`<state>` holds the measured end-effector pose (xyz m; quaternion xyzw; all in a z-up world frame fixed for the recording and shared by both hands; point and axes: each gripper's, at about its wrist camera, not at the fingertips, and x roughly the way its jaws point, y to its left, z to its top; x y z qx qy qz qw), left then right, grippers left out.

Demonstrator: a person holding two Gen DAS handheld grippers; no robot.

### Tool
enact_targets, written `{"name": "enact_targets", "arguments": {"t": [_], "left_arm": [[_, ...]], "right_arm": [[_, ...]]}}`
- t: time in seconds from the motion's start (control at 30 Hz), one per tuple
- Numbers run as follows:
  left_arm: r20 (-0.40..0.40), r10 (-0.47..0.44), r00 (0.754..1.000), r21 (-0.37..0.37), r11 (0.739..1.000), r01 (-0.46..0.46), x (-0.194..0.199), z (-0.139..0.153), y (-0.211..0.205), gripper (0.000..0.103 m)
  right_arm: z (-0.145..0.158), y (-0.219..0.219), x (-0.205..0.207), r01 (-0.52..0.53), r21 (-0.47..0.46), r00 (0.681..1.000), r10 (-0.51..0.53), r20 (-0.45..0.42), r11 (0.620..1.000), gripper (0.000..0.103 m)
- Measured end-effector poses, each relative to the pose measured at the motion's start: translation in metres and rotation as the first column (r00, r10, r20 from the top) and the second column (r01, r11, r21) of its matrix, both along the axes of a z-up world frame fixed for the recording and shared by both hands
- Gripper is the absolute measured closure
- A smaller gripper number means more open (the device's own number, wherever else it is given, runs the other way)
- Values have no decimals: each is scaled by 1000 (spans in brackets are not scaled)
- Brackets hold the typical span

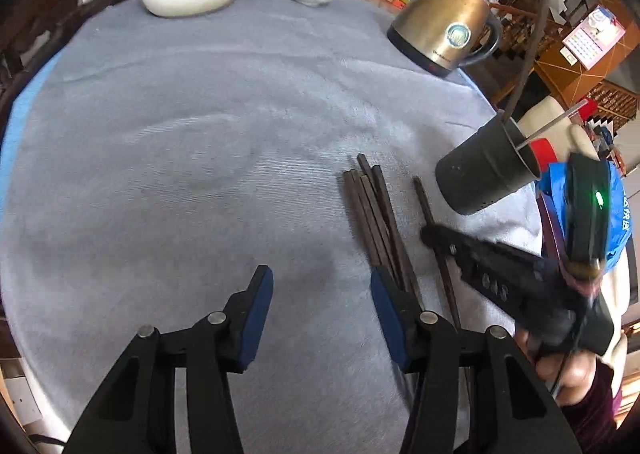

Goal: Organize utensils
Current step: 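Grasp one chopstick with the right tool while the left tool grasps another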

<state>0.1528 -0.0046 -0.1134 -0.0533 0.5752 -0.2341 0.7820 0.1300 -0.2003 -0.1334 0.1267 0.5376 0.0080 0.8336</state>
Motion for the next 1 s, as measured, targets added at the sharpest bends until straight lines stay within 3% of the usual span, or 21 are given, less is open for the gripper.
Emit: {"name": "enact_targets", "arguments": {"t": [0.53, 0.6, 0.73, 1.0], "left_arm": [[10, -23, 1000, 76, 997, 22, 41, -25, -54, 51], [26, -28, 999, 90, 996, 25, 40, -25, -56, 55], [43, -46, 998, 130, 991, 41, 41, -26, -55, 73], [-10, -54, 999, 86, 995, 54, 39, -27, -35, 73]], "right_arm": [[-1, -12, -14, -21, 25, 999, 20, 32, 999, 95], [-1, -11, -15, -24, 24, 999, 23, 34, 999, 95], [-1, -14, -17, -19, 38, 999, 18, 35, 999, 95], [0, -11, -12, -32, 18, 999, 31, 15, 999, 95]]}}
